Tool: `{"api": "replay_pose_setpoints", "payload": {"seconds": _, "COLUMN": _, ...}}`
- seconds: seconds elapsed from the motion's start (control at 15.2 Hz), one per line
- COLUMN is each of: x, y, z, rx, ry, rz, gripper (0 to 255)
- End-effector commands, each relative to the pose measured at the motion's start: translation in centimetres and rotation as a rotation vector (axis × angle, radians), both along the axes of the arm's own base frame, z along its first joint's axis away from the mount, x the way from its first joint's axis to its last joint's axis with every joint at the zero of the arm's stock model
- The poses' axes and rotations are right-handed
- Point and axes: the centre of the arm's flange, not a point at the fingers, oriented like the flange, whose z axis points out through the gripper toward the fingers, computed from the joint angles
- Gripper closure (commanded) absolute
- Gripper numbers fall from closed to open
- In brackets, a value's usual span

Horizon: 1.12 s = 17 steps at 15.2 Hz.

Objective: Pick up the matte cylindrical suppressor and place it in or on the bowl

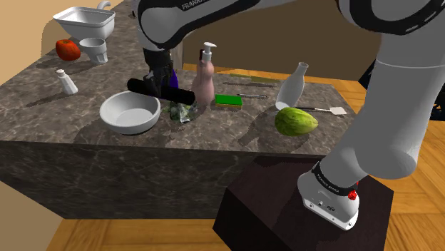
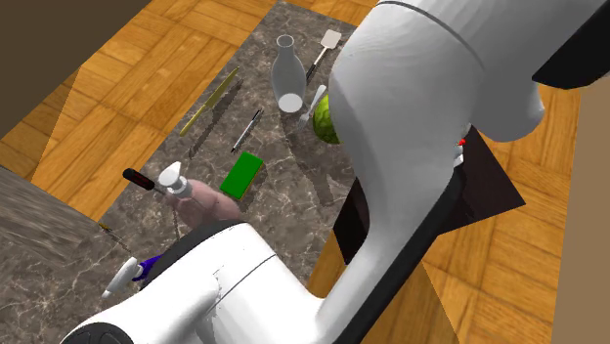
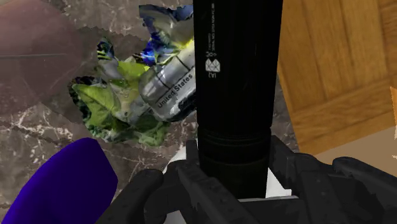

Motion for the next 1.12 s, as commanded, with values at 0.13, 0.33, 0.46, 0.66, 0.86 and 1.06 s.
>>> {"api": "replay_pose_setpoints", "payload": {"seconds": 0.13, "x": 4.4, "y": 3.2, "z": 0.1, "rx": 0.0, "ry": 0.0, "rz": -0.001, "gripper": 255}}
{"api": "replay_pose_setpoints", "payload": {"seconds": 0.33, "x": 7.5, "y": 5.6, "z": 0.2, "rx": 0.0, "ry": 0.0, "rz": -0.001, "gripper": 255}}
{"api": "replay_pose_setpoints", "payload": {"seconds": 0.46, "x": 9.6, "y": 7.2, "z": 0.2, "rx": 0.0, "ry": 0.0, "rz": -0.001, "gripper": 255}}
{"api": "replay_pose_setpoints", "payload": {"seconds": 0.66, "x": 10.6, "y": 8.0, "z": -0.8, "rx": 0.0, "ry": 0.0, "rz": -0.001, "gripper": 255}}
{"api": "replay_pose_setpoints", "payload": {"seconds": 0.86, "x": 10.6, "y": 8.0, "z": -2.4, "rx": 0.0, "ry": 0.0, "rz": -0.001, "gripper": 255}}
{"api": "replay_pose_setpoints", "payload": {"seconds": 1.06, "x": 10.6, "y": 8.0, "z": -4.0, "rx": 0.0, "ry": 0.0, "rz": -0.001, "gripper": 255}}
